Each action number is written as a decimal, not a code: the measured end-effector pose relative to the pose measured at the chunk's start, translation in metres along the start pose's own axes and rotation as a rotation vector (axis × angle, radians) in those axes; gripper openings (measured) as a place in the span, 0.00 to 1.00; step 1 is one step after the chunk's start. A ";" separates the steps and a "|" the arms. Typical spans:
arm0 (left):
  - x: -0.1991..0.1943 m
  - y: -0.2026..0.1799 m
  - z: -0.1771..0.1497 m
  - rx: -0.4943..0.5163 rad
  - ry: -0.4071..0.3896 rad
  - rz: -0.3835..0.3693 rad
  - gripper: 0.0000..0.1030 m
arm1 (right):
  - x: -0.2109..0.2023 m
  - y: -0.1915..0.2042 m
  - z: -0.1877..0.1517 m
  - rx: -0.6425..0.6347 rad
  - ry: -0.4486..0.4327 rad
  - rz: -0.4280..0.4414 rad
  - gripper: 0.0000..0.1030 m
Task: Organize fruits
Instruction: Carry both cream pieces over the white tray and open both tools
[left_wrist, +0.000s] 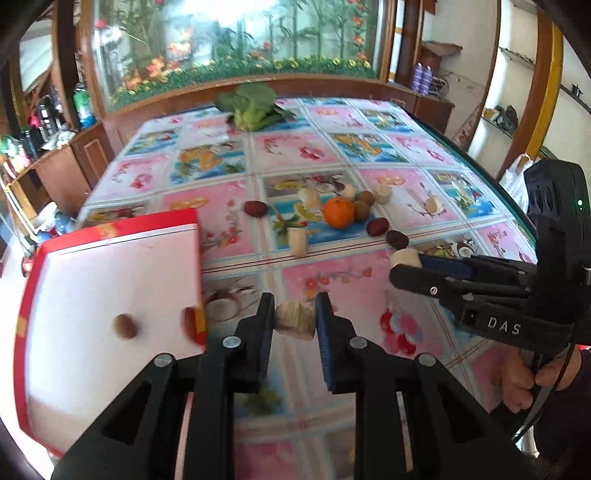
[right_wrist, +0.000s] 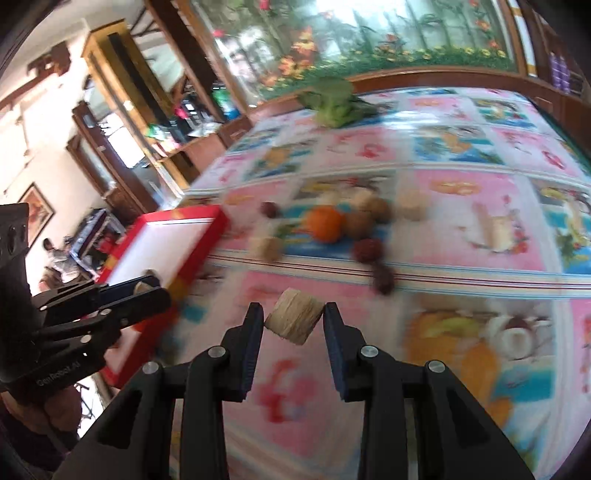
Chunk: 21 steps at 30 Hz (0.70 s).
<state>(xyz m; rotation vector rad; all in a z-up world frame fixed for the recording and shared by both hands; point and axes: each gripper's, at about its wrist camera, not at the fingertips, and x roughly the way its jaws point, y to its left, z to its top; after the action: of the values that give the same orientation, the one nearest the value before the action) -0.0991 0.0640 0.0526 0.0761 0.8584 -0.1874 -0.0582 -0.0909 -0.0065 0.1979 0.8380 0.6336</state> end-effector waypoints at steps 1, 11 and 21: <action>-0.005 0.005 -0.002 -0.006 -0.012 0.016 0.23 | 0.002 0.009 0.001 -0.013 -0.001 0.012 0.31; -0.043 0.099 -0.033 -0.158 -0.057 0.218 0.24 | 0.039 0.103 0.014 -0.162 0.029 0.125 0.31; -0.039 0.166 -0.063 -0.289 -0.022 0.331 0.24 | 0.082 0.169 0.004 -0.289 0.111 0.174 0.31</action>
<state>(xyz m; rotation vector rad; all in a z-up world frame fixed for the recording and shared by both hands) -0.1382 0.2408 0.0394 -0.0548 0.8307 0.2458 -0.0893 0.0935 0.0127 -0.0272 0.8308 0.9274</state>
